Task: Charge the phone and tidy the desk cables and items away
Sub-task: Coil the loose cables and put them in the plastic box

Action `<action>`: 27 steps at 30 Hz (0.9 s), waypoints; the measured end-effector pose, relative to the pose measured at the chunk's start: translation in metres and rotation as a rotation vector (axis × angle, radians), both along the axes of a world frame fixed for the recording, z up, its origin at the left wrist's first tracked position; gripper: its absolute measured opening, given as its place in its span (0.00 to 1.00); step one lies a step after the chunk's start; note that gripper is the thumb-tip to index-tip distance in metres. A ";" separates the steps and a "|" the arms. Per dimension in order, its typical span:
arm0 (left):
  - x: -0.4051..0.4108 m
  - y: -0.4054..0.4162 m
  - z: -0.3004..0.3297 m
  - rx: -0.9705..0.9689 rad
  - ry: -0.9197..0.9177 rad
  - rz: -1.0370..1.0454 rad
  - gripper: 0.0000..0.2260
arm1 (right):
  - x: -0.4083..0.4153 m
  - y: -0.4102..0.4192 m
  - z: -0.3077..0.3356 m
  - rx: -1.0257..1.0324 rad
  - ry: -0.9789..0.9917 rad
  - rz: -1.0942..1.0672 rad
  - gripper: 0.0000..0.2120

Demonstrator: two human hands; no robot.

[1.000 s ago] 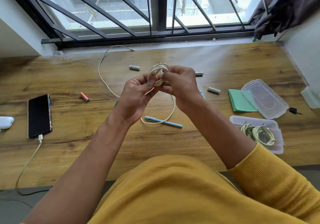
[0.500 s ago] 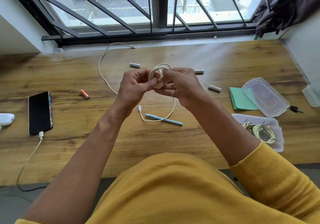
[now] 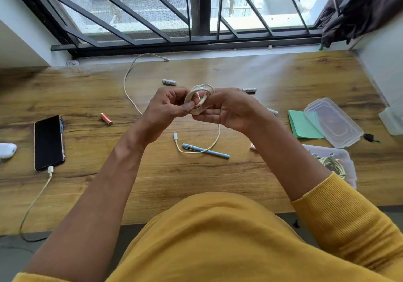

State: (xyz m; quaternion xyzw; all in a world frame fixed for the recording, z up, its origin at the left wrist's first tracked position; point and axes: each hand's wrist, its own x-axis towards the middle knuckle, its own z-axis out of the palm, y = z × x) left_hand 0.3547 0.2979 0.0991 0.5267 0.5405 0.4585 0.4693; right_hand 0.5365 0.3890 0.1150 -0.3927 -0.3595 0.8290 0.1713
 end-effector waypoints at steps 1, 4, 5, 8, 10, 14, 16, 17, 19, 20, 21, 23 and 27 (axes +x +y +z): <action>-0.001 0.000 0.000 -0.002 -0.008 -0.014 0.06 | 0.000 0.000 -0.001 -0.011 0.005 0.010 0.15; -0.004 -0.001 0.000 -0.016 -0.041 -0.057 0.09 | 0.000 0.000 -0.002 -0.034 0.017 0.039 0.14; -0.005 -0.002 0.001 -0.020 -0.055 -0.069 0.08 | 0.000 0.000 -0.003 -0.041 0.022 0.047 0.14; -0.005 -0.003 0.004 -0.034 -0.083 -0.116 0.05 | 0.000 0.001 -0.003 -0.072 0.039 0.065 0.11; -0.005 -0.004 0.005 -0.039 -0.094 -0.157 0.04 | 0.001 0.001 -0.002 -0.097 0.048 0.073 0.10; -0.004 -0.002 0.005 -0.058 -0.174 -0.169 0.07 | 0.004 0.001 0.001 -0.113 0.040 0.057 0.09; -0.002 -0.002 0.005 -0.088 -0.215 -0.174 0.14 | 0.004 0.000 0.002 -0.121 0.039 0.031 0.12; 0.000 -0.002 0.004 -0.094 -0.192 -0.162 0.18 | 0.005 -0.001 0.002 -0.116 0.038 0.018 0.14; 0.006 -0.002 0.001 -0.085 -0.073 -0.071 0.20 | 0.004 -0.003 0.003 -0.096 0.033 -0.014 0.16; 0.011 -0.001 -0.001 -0.082 -0.012 0.009 0.20 | 0.003 -0.005 0.004 -0.089 0.033 -0.034 0.16; 0.016 0.001 -0.004 -0.079 0.046 0.107 0.21 | 0.001 -0.008 0.005 -0.088 0.039 -0.053 0.16; 0.025 0.004 -0.007 -0.057 0.168 0.315 0.22 | -0.002 -0.011 0.005 -0.095 0.064 -0.091 0.16; 0.032 0.001 -0.005 0.119 0.357 0.623 0.16 | -0.003 -0.014 0.005 -0.103 0.080 -0.155 0.16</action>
